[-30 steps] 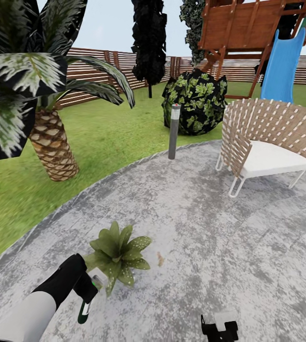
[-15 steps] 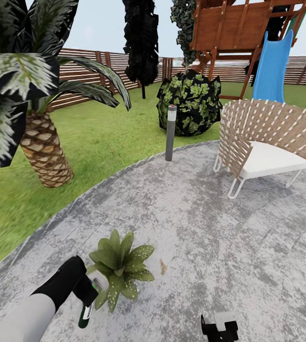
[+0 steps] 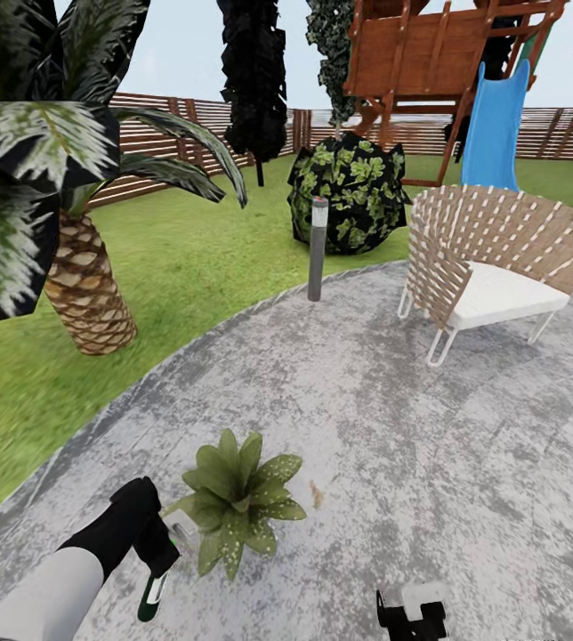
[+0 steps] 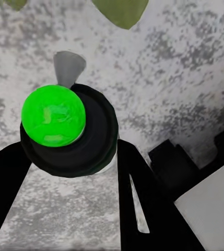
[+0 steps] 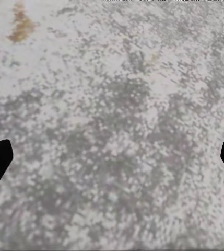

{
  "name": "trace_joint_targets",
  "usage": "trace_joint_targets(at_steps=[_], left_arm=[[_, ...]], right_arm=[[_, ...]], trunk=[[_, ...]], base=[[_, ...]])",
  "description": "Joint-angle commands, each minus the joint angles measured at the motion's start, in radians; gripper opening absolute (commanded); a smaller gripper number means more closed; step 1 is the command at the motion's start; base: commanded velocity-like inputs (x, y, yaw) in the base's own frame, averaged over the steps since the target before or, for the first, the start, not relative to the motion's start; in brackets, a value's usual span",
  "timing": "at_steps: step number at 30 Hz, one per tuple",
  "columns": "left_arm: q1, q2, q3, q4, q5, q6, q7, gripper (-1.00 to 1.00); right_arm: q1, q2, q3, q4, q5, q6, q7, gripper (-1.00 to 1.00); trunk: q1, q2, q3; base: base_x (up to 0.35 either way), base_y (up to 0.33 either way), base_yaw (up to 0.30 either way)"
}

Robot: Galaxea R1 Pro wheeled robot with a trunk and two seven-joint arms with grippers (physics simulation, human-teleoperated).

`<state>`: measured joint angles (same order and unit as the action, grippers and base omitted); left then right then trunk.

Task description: Pick up the pesticide atomizer in the garden and spray insectifuge to fully cover both potted plants in the garden.

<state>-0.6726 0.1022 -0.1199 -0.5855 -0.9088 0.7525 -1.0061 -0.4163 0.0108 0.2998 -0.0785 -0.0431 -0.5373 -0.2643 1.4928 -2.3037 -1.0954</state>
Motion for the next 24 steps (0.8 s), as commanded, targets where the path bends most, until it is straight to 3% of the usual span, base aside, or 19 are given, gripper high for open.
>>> trace_joint_targets(at_steps=[1,6,16,24], left_arm=[[0.000,0.000,-0.004,-0.002,-0.005,0.006,-0.006,-1.00],[-0.002,0.003,-0.004,-0.003,-0.007,0.005,-0.006,-1.00],[-0.003,0.009,-0.003,-0.004,-0.008,0.006,-0.006,-1.00],[0.010,0.004,-0.006,-0.001,-0.009,0.007,-0.006,-1.00]], right_arm=[[-0.001,0.001,0.009,0.001,-0.004,-0.003,-0.006,1.00],[-0.001,0.000,0.009,0.001,-0.004,-0.003,-0.007,1.00],[-0.001,0.000,0.009,0.002,-0.004,-0.003,-0.006,1.00],[-0.001,0.000,0.009,0.002,-0.004,-0.003,-0.006,1.00]], trunk=[[0.000,0.000,-0.001],[0.000,0.000,-0.001],[0.000,0.000,0.002],[0.000,0.000,0.005]], base=[[0.000,0.305,-0.024],[-0.039,0.302,-0.003],[-0.022,0.022,-0.235],[-0.254,0.212,-0.263]])
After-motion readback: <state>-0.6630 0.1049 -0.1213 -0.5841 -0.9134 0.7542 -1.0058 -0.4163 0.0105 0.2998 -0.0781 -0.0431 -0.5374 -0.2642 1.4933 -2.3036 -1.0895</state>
